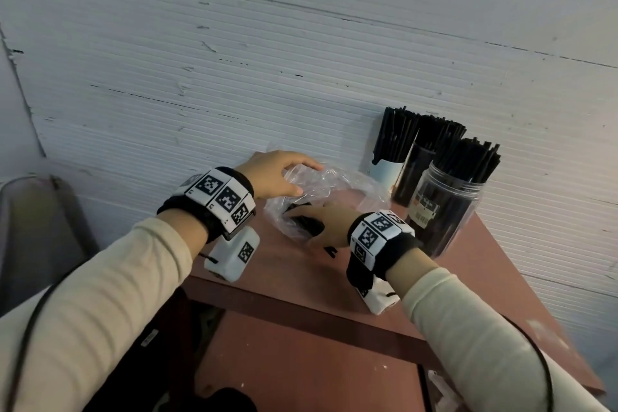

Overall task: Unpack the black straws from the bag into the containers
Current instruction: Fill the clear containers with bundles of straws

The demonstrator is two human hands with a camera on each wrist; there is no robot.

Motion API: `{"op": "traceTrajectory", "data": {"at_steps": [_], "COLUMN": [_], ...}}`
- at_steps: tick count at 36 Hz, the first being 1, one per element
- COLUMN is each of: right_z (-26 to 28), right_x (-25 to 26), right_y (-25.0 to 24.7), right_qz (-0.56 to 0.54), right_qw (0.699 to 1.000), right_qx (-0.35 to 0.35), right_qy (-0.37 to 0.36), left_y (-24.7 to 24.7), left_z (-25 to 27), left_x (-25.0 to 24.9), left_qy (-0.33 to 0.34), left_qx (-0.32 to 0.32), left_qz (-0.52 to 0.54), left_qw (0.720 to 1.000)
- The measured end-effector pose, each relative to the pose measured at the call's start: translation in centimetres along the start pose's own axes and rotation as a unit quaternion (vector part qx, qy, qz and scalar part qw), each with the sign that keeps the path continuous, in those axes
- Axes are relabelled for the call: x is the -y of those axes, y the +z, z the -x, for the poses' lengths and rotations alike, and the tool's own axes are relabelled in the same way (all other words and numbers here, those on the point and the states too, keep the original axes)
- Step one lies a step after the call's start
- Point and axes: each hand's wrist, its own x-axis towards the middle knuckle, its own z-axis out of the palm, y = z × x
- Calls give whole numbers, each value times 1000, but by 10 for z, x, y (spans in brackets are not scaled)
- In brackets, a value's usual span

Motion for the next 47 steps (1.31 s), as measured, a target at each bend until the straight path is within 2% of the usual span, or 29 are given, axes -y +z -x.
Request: {"op": "traceTrajectory", "data": {"at_steps": [4, 8, 13, 17, 21, 23, 25, 27, 30, 32, 34, 37, 39, 43, 47], "right_z": [-6, -1, 9, 34, 72, 88, 101, 113, 130, 142, 155, 172, 183, 196, 192], "right_x": [-4, -8, -20, -33, -44, -48, -52, -54, -54, -55, -54, -58, -59, -59, -52], "right_y": [1, -5, -7, -14, -26, -31, -36, -40, -46, -49, -53, -60, -67, -81, -88], "right_qz": [-6, 59, -42, -56, -63, -76, -110, -129, -124, -147, -162, -168, -176, -156, -139], "right_qw": [1000, 996, 996, 996, 997, 996, 993, 991, 991, 987, 984, 977, 968, 934, 875], "right_qx": [-1, -69, -74, -73, -48, -38, -28, -26, -52, -59, -75, -124, -173, -316, -455], "right_qy": [19, 13, 22, 1, 21, 33, 33, 28, -1, -20, -26, -33, -46, -58, -91], "left_y": [1, 2, 6, 8, 13, 20, 30, 44, 67, 81, 92, 102, 104, 105, 109], "left_z": [-1, -1, 2, 5, 9, 13, 16, 15, 7, 5, 3, 2, 0, -4, -9], "left_x": [2, 2, -3, -7, -18, -32, -52, -68, -86, -97, -105, -116, -124, -140, -154], "left_qy": [-9, -8, -5, 16, 64, 98, 146, 189, 192, 182, 177, 149, 138, 122, 103], "left_qx": [-8, -23, -13, -4, -69, -78, -66, -19, 37, 40, 7, -70, -90, -86, -71], "left_qz": [-18, -12, -19, -28, -76, -75, -68, -57, -82, -103, -98, -49, 5, 107, 228], "left_qw": [1000, 1000, 1000, 999, 993, 989, 985, 980, 977, 977, 979, 985, 986, 983, 965]}}
